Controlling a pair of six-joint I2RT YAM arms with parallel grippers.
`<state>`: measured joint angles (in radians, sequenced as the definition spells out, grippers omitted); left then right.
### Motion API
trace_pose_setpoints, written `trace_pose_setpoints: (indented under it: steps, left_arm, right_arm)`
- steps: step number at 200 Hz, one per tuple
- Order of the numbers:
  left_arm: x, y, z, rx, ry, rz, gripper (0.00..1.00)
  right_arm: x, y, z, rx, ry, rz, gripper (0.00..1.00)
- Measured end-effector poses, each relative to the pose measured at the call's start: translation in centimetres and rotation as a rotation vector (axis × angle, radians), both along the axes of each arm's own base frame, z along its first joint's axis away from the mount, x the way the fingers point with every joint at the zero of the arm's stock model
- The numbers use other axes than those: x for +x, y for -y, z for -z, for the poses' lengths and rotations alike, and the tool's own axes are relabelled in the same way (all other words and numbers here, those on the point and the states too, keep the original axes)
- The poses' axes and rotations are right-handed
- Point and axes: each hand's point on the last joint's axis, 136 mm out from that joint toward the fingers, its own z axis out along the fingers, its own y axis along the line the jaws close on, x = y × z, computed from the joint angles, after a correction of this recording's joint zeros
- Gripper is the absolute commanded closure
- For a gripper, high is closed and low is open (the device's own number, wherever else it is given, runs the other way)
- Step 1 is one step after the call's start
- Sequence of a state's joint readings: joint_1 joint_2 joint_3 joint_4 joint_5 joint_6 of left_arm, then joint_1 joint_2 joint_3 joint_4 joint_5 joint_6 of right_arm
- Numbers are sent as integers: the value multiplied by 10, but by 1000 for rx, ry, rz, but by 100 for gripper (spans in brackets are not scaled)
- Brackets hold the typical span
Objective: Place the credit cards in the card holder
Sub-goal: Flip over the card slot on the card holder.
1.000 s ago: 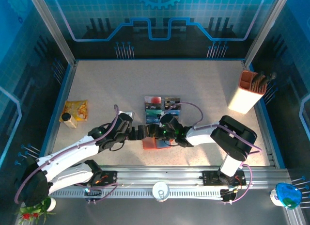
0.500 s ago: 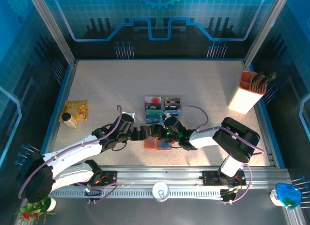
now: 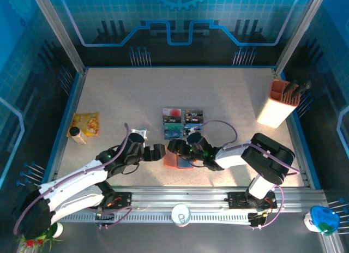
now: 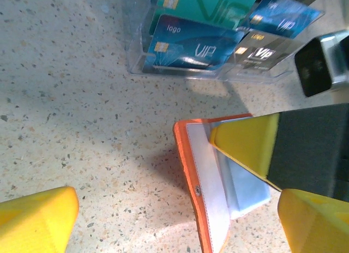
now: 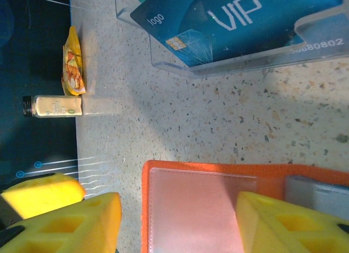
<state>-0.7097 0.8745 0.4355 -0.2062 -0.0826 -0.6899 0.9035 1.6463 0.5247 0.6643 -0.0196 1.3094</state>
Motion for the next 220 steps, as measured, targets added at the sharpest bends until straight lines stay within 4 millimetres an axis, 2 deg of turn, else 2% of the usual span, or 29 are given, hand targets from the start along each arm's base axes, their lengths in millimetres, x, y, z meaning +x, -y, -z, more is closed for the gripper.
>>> trace_pose_setpoints:
  steps: [20, 41, 138, 189, 220]
  left_arm:
    - [-2, -2, -9, -28, 22, -10, 9]
    - [-4, -4, -8, -23, 16, -9, 11]
    - [-16, -2, 28, 69, -94, 51, 13]
    - [-26, 9, 55, 158, -156, 130, 12]
    - [-24, 18, 61, 187, -162, 156, 11]
  right_arm:
    - [0, 0, 0, 4, -4, 8, 43]
    - [1, -1, -2, 19, -7, 15, 43]
    - [6, -8, -5, 90, -30, 47, 43]
    - [5, -9, -6, 95, -34, 47, 43]
    - [5, -9, -6, 97, -36, 49, 43]
